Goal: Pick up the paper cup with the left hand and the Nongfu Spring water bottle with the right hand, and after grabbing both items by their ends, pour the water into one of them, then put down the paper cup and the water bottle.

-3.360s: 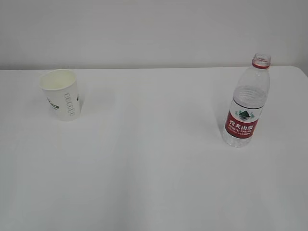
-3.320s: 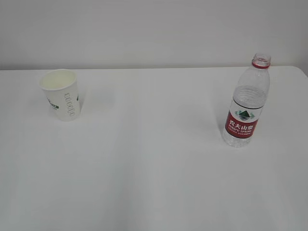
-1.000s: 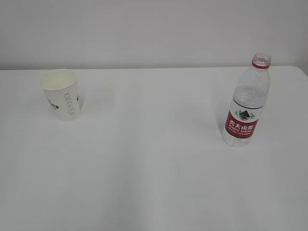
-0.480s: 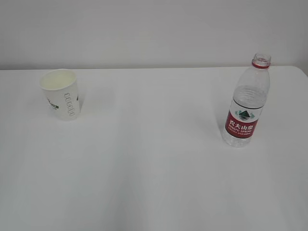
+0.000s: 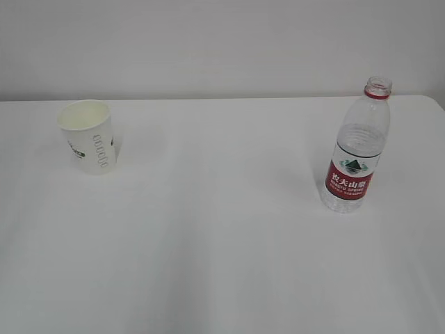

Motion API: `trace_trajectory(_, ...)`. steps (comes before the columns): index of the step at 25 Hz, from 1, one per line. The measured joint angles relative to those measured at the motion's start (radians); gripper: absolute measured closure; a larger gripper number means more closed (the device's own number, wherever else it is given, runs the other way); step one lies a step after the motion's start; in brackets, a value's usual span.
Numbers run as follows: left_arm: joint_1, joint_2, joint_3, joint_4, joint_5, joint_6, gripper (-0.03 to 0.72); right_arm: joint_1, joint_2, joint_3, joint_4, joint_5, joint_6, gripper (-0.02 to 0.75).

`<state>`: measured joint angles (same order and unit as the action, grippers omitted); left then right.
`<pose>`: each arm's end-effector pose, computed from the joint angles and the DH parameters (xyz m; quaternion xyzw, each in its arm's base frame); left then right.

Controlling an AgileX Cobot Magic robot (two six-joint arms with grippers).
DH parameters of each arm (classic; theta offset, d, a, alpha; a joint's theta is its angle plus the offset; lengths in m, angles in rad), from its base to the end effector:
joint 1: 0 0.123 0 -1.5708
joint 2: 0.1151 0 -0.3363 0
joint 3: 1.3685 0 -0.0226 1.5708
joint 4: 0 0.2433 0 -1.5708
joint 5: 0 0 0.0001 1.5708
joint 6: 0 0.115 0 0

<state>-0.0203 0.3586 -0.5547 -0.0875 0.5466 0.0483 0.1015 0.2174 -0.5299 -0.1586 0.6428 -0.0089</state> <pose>0.0388 -0.0060 0.3363 0.0114 0.7931 -0.0323 0.6081 0.0098 -0.0100 0.3213 -0.0640 0.7828 -0.0480 0.6171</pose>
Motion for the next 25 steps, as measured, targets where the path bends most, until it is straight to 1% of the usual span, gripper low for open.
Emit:
trace_trajectory(5, 0.000, 0.097, 0.000, 0.000, -0.106, 0.000, 0.101, 0.000, 0.080, 0.000, -0.002, -0.128, 0.000, 0.148)
trace_trajectory(10, 0.000, 0.160, 0.000, 0.002, -0.202, 0.000, 0.101, 0.000, 0.175, 0.000, -0.002, -0.216, 0.000, 0.148)
trace_trajectory(25, 0.000, 0.246, 0.000, 0.020, -0.288, 0.001, 0.101, 0.000, 0.414, 0.000, -0.006, -0.472, -0.002, 0.148)
